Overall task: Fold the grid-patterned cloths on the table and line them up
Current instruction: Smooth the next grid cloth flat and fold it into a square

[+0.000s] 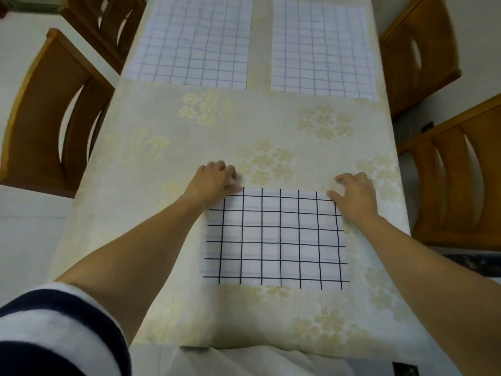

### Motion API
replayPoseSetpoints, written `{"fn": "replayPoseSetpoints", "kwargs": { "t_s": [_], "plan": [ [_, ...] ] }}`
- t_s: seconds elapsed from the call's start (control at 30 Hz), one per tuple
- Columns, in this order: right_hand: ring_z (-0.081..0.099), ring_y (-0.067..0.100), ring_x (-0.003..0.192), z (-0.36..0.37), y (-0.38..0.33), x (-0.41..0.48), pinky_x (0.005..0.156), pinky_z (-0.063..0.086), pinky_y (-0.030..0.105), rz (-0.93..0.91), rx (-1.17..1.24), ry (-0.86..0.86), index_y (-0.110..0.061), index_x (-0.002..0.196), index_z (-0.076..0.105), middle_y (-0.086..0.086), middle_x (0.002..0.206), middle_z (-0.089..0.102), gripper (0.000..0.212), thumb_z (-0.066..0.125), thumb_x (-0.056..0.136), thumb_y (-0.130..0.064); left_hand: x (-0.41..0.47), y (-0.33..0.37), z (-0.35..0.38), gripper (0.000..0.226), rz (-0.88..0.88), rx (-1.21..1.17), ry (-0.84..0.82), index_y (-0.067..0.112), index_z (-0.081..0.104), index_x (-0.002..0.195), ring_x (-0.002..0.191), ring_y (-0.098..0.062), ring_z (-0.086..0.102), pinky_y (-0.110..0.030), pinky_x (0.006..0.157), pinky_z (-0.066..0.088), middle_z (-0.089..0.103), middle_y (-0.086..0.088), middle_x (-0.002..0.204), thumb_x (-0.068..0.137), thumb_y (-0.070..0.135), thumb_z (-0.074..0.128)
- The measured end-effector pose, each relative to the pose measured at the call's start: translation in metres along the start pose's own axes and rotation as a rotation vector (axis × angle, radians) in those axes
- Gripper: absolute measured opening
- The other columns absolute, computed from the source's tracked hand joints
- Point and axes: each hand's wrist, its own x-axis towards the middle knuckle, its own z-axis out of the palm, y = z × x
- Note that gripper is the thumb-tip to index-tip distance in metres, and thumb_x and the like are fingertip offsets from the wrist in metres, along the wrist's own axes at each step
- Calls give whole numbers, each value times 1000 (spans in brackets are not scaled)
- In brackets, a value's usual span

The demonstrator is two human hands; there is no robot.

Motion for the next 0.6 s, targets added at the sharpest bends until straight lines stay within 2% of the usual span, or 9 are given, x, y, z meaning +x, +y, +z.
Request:
{"fn": "replayPoseSetpoints", "kwargs": {
  "t_s": [0.07,0.1,0.13,0.23,0.3,0.37,0.47,0.6],
  "plan": [
    [45,31,122,5,-21,-14,105,41,46,-109,-15,110,-15,136,55,12,132,49,47,64,94,-34,-9,9,9,41,5,118,247,18,58,129,119,-33,52,-46,106,36,57,-8,130,102,48,50],
    [44,31,127,10,-36,-23,109,38,46,-194,10,130,-13,140,52,12,138,49,49,60,97,-33,-14,20,15,43,33,85,326,16,55,134,126,-35,49,-49,113,31,55,-10,137,104,46,45],
    [42,30,132,17,-49,-33,112,35,46,-283,23,127,-12,144,48,12,143,48,50,57,98,-31,-21,34,20,45,71,41,331,14,52,139,134,-35,45,-51,119,25,52,-10,143,105,42,41],
    [32,27,144,49,-82,-64,120,27,44,-445,-33,48,-11,152,36,10,156,38,54,41,103,-34,-39,76,50,52,115,-22,223,12,42,151,150,-33,29,-50,126,11,40,-8,158,107,37,30],
    [14,23,152,70,-88,-77,124,15,41,-441,-125,-61,-15,157,21,4,164,20,60,21,104,-44,-45,89,67,61,64,-18,117,16,30,159,156,-28,16,-50,127,5,25,-3,167,107,44,15],
    [-6,18,153,82,-76,-79,125,5,41,-389,-225,-130,-20,159,2,-2,166,-2,65,7,103,-52,-47,87,79,64,33,29,41,26,7,163,157,-23,-4,-49,126,-3,1,7,170,105,54,5],
    [-18,16,151,80,-42,-77,125,-2,42,-349,-352,-123,-24,157,-12,-8,165,-16,68,4,102,-59,-50,69,79,62,24,72,40,39,-14,159,154,-20,-20,-47,125,-9,-18,14,167,104,62,3],
    [-22,17,150,59,-3,-73,124,-3,44,-246,-394,-120,-27,155,-20,-10,163,-20,70,-1,99,-64,-53,39,69,62,-32,75,34,43,-19,156,153,-18,-25,-46,125,-10,-22,16,166,102,66,1]
  ]
}}
